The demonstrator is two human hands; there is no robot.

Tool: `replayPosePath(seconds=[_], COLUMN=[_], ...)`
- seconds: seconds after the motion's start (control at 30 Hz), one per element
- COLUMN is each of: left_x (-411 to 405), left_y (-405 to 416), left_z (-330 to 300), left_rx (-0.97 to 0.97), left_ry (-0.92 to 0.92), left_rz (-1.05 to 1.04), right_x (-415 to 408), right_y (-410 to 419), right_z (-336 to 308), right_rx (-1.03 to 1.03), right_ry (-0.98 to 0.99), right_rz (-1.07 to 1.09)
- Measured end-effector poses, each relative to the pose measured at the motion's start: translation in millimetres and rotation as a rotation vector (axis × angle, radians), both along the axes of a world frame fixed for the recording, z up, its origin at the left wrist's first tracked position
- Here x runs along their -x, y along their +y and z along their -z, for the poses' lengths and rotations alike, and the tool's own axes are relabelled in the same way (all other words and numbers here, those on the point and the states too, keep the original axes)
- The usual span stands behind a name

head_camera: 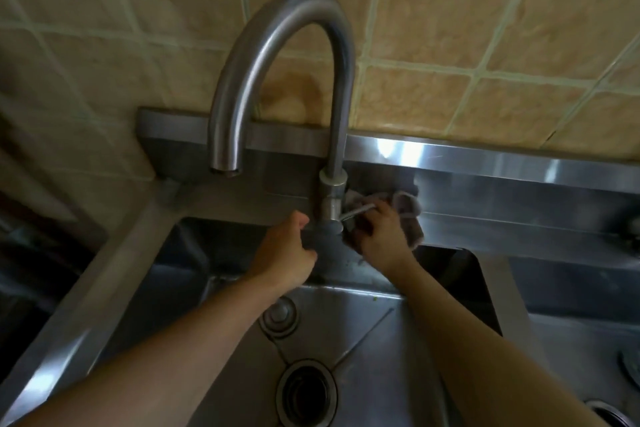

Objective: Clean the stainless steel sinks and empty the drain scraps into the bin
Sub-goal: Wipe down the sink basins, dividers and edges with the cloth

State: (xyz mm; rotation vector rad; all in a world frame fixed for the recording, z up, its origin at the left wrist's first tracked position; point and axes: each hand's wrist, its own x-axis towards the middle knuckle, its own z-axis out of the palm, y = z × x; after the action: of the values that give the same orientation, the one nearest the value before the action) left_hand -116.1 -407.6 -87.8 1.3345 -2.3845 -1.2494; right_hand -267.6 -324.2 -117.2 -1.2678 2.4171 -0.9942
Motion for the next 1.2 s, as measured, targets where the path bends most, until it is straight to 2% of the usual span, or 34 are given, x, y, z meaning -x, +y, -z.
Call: replayPosePath(seconds=[0.07,0.23,0.33,0.47,0.73,0.83,0.9,0.97,1.1,1.2], left_x=[4,15,15,17,20,19,17,17,19,19], left_y=[-8,-19,-19,-16,-13,-16,-19,-21,-21,-19], left_z=[11,25,28,26,20,20,19,17,15,17], left_rx=[0.069,0.239,0.333,0.370,0.416,0.373,0.353,0.330,0.331,0.352], left_ry=[-0.059,-0.200,-0.259,-0.283,-0.334,-0.311,-0.295,-0.277,-0.289,-0.291], left_rz=[0.012,0.061,0.048,0.046,0.087,0.086,0.110,0.128,0.131,0.109], right_x=[2,25,31,58,128,128,108,76,11,4], right_y=[-9,-6,1,36,93,93,74,47,0,-9], right_z=[12,25,28,25,17,17,16,20,31,30], right_rx=[-0.098,-0.282,-0.366,-0.388,-0.441,-0.439,-0.463,-0.467,-0.283,-0.286], right_ry=[0.141,0.432,0.485,0.398,0.174,0.122,0.143,0.205,0.312,0.321], right_rz=[-0.128,-0.228,-0.244,-0.077,0.410,0.607,0.647,0.546,0.179,-0.033])
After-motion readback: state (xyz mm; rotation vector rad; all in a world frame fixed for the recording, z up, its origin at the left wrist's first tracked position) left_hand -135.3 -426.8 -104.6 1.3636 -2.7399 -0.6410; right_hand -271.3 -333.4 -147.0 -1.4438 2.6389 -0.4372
